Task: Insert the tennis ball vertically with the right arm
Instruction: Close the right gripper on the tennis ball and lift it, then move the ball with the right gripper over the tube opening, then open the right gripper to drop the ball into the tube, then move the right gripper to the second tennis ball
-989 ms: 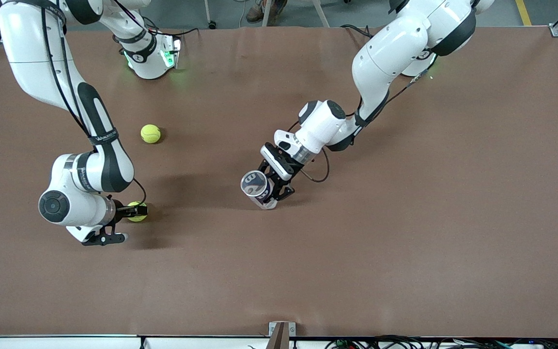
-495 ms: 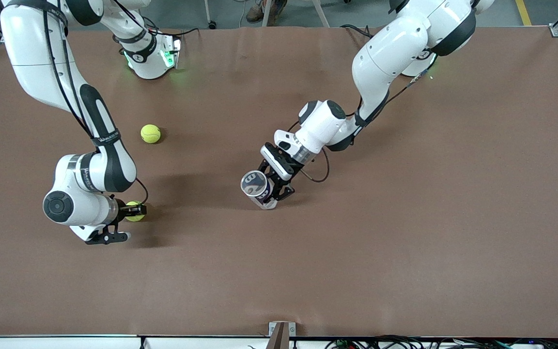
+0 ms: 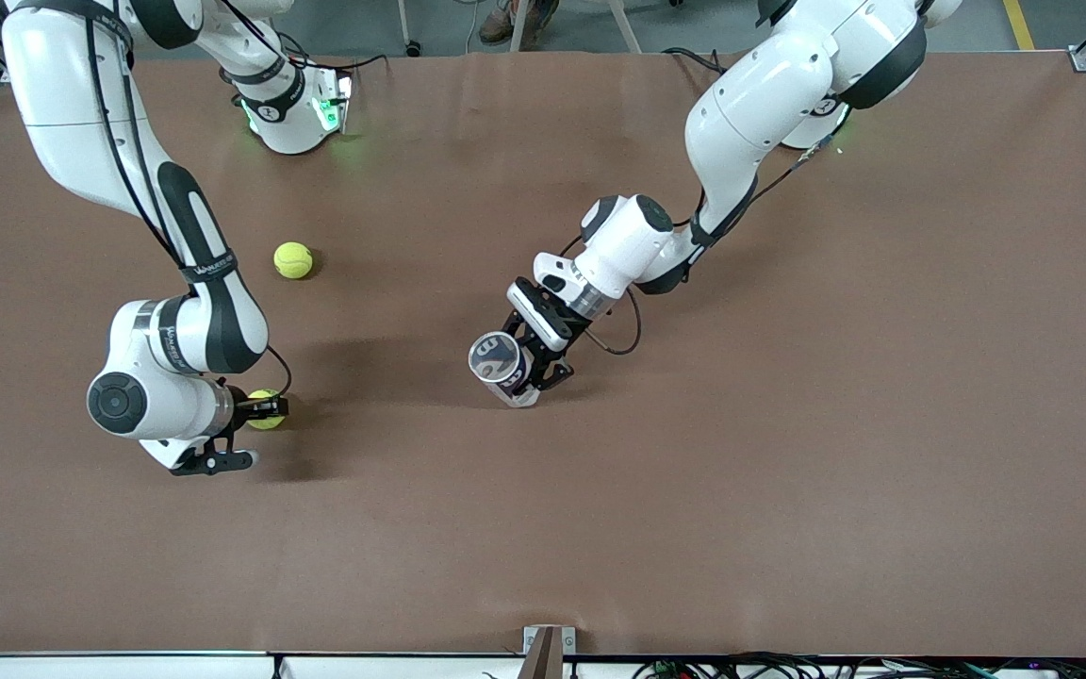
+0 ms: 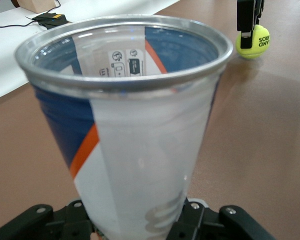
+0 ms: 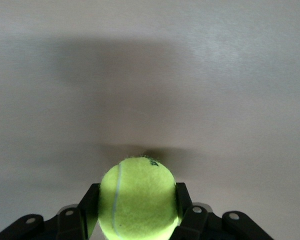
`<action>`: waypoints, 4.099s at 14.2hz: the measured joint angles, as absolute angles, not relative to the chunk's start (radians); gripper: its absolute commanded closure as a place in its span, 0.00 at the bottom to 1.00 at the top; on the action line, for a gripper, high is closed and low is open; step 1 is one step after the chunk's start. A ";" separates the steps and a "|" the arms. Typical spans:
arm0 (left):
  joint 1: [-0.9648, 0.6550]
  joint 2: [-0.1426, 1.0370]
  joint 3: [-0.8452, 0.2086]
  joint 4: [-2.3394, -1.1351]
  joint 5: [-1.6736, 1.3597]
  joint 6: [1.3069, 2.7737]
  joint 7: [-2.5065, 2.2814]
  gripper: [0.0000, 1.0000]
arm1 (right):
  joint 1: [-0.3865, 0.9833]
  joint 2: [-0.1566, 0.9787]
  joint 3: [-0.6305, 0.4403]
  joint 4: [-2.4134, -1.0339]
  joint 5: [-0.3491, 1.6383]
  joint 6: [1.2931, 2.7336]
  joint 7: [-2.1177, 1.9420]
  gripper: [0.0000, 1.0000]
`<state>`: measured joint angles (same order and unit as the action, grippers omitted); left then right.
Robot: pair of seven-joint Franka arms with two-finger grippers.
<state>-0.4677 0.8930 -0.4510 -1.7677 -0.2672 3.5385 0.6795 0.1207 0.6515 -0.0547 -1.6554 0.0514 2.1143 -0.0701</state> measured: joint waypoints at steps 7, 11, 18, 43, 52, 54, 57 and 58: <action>-0.468 0.893 -0.451 -1.767 -0.267 3.539 0.680 0.46 | 0.268 0.486 -0.011 -1.458 0.134 1.885 0.139 0.86; -0.468 0.893 -0.451 -1.767 -0.267 3.539 0.680 0.46 | 0.430 0.475 0.000 -1.346 0.155 1.863 0.485 0.86; -0.468 0.893 -0.451 -1.767 -0.267 3.539 0.679 0.46 | 0.616 0.526 -0.001 -1.345 0.156 2.041 0.820 0.88; -0.468 0.893 -0.451 -1.767 -0.267 3.539 0.675 0.28 | 0.606 0.582 -0.019 -1.337 0.158 1.974 0.767 0.00; -0.469 0.893 -0.451 -1.767 -0.267 3.539 0.674 0.30 | 0.602 0.559 -0.030 -1.302 0.158 1.908 0.813 0.00; -0.468 0.893 -0.451 -1.767 -0.267 3.539 0.674 0.30 | 0.588 0.516 -0.068 -1.294 0.158 1.759 0.809 0.00; -0.468 0.893 -0.451 -1.767 -0.267 3.539 0.674 0.30 | 0.521 0.451 -0.119 -1.302 0.130 1.588 0.647 0.00; -0.468 0.893 -0.451 -1.767 -0.267 3.539 0.674 0.30 | 0.493 0.436 -0.125 -1.320 0.108 1.566 0.593 0.00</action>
